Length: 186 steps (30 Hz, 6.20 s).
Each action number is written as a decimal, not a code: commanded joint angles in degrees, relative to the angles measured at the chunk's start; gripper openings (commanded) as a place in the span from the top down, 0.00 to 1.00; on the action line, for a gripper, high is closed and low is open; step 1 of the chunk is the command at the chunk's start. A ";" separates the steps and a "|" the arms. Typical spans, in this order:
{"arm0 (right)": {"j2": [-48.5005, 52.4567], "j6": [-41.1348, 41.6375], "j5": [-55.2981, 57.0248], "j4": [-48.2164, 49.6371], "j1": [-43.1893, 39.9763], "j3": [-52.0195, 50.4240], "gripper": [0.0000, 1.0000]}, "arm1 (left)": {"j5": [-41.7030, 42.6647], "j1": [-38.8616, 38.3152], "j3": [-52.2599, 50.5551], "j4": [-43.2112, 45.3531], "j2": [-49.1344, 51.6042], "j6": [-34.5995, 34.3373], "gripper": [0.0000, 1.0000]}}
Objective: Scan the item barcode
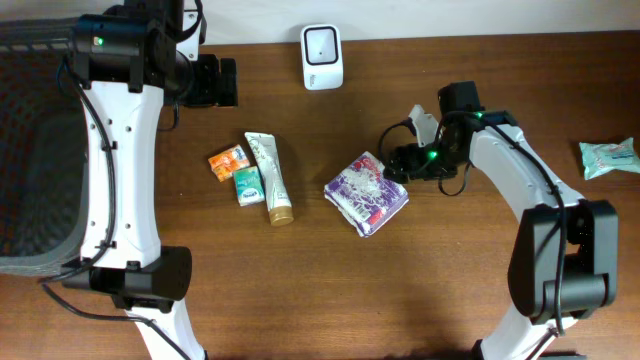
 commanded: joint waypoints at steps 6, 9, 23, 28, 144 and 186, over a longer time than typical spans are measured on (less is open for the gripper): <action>11.21 -6.38 -8.85 1.01 0.33 0.44 0.44 | -0.37 -0.22 0.00 0.07 -0.02 -0.31 0.01; 13.09 -6.36 -10.19 0.11 0.37 0.44 0.77 | -0.37 -0.22 0.00 0.07 -0.02 -0.31 0.01; -1.90 22.27 39.71 -16.61 6.56 15.76 0.96 | -0.39 -0.22 0.00 0.07 -0.02 -0.31 0.01; 0.33 32.94 64.74 -21.88 13.29 14.73 0.96 | -0.37 -0.22 0.00 0.07 -0.02 -0.31 0.01; -0.72 31.85 -14.32 0.92 -41.90 36.50 0.01 | -0.37 -0.02 0.00 0.07 -0.02 -0.31 0.01; 28.28 25.81 12.44 -15.91 21.70 36.24 0.96 | -0.37 0.00 0.00 0.07 -0.02 -0.31 0.01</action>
